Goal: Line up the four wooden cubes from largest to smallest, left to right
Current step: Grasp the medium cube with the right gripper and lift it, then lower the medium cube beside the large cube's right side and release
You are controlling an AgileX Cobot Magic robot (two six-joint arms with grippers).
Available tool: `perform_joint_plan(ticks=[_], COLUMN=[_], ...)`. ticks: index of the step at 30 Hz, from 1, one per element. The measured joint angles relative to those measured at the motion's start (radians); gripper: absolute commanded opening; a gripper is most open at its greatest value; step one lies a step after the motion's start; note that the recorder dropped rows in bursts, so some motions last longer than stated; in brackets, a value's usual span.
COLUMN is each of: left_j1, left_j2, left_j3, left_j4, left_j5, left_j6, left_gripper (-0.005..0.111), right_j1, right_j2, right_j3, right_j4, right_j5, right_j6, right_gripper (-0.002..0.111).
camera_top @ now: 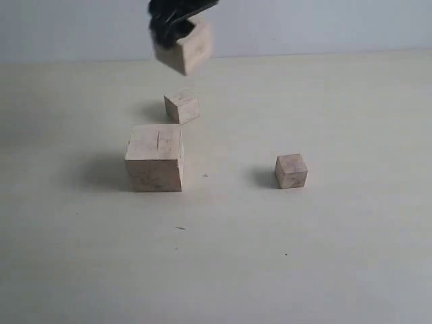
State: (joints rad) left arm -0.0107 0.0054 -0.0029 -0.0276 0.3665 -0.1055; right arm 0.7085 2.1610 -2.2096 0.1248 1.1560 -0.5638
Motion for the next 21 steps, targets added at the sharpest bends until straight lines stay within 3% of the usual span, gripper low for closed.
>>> perform_joint_plan(ticks=[5, 8, 15, 21], left_j1=[0.000, 0.000, 0.000, 0.000], left_j2=[0.000, 0.000, 0.000, 0.000], left_j3=[0.000, 0.000, 0.000, 0.000], left_j4=[0.000, 0.000, 0.000, 0.000], left_j5=[0.000, 0.000, 0.000, 0.000], left_j6=[0.000, 0.000, 0.000, 0.000], left_gripper=[0.000, 0.000, 0.000, 0.000], right_j1=[-0.138, -0.164, -0.146, -0.090], right_j2=[-0.023, -0.028, 0.020, 0.076], right_j3=[0.021, 0.095, 0.309, 0.376], right_j4=[0.142, 0.195, 0.222, 0.224], right_j5=[0.055, 0.055, 0.070, 0.047], right_j6=[-0.264, -0.407, -0.625, -0.662], right_gripper=[0.000, 0.000, 0.000, 0.000])
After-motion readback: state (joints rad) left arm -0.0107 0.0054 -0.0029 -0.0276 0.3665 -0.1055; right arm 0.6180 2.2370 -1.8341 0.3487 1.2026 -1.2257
